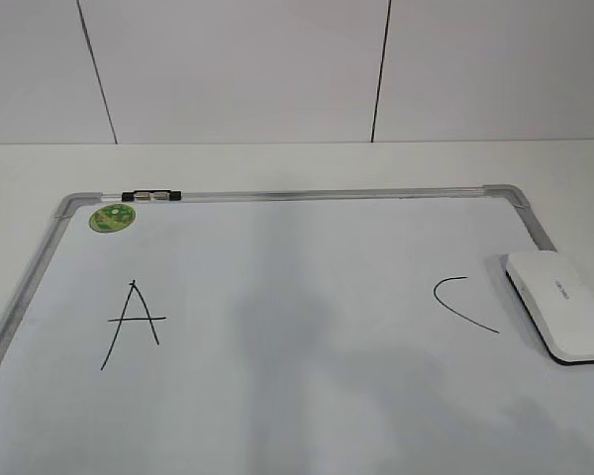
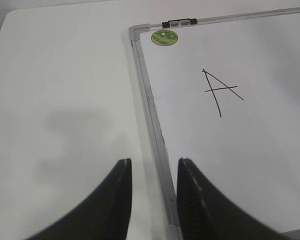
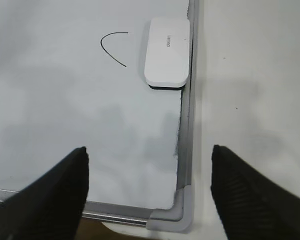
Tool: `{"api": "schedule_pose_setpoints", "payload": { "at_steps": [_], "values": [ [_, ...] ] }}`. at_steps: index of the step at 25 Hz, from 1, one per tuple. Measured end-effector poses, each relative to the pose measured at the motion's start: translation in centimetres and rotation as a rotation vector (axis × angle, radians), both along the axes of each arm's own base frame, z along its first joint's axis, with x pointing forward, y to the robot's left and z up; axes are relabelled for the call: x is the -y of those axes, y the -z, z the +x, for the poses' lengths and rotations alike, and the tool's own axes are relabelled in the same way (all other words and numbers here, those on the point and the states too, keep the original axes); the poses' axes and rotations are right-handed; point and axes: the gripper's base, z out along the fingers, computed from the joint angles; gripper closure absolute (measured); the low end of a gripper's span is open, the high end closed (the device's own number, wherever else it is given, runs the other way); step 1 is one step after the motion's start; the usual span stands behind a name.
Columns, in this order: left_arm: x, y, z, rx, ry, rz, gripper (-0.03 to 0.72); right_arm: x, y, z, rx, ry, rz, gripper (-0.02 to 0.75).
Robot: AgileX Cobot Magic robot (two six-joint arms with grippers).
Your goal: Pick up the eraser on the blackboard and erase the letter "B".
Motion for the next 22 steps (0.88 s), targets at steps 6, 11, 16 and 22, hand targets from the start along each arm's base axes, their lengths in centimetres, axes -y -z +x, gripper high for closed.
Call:
{"api": "schedule_pose_setpoints", "payload": {
  "at_steps": [6,11,16,22],
  "values": [
    [-0.01,-0.01,0.01,0.001,-0.001,0.001,0.453,0.06,-0.02,-0.98,0.074,0.002,0.001,0.152],
    [-0.02,-0.03,-0.06,0.01,0.001,0.0,0.453,0.09,-0.03,-1.03,0.081,0.004,-0.002,0.152],
    [-0.02,-0.03,-0.05,0.011,0.001,0.0,0.453,0.09,-0.04,-1.02,0.082,0.004,-0.001,0.153],
    [-0.02,-0.03,-0.05,0.011,0.001,0.0,0.453,0.1,-0.04,-1.02,0.082,0.004,-0.002,0.153]
  ]
}}
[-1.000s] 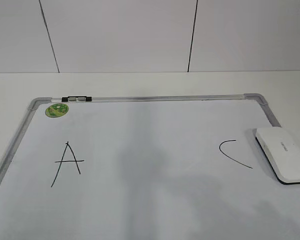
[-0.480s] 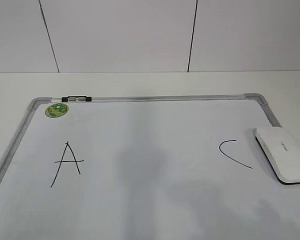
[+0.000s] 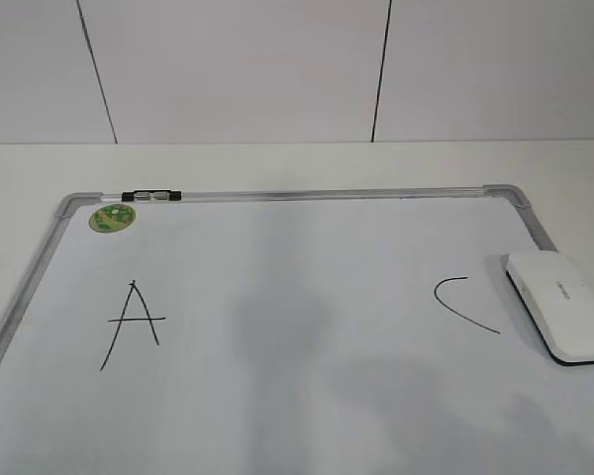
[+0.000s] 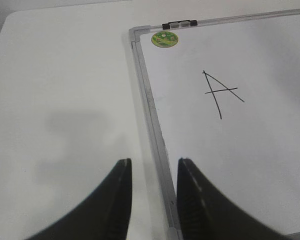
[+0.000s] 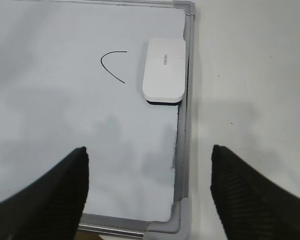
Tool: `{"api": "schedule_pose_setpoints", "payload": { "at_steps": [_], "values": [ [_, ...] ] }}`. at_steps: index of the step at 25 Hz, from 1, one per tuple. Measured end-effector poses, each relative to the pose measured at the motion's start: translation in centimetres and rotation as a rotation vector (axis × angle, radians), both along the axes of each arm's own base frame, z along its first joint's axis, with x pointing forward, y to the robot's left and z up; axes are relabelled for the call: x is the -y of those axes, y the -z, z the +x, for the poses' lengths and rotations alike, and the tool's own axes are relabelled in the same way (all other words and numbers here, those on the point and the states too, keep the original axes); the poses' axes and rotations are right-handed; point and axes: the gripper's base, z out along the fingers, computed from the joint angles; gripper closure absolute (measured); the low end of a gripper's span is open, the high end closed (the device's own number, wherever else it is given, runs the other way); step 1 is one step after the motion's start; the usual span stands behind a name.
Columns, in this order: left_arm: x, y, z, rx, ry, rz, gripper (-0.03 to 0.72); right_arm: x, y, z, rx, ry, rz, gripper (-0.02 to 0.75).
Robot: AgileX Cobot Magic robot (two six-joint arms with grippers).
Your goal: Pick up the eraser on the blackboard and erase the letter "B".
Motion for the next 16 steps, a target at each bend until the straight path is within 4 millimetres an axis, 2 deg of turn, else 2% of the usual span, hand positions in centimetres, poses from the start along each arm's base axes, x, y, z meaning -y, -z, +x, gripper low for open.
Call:
{"api": "schedule_pose_setpoints", "payload": {
  "at_steps": [16],
  "values": [
    [0.0,0.0,0.0,0.0,0.0,0.0,0.453,0.0,0.0,0.0,0.0,0.0,0.0,0.153]
  ]
}}
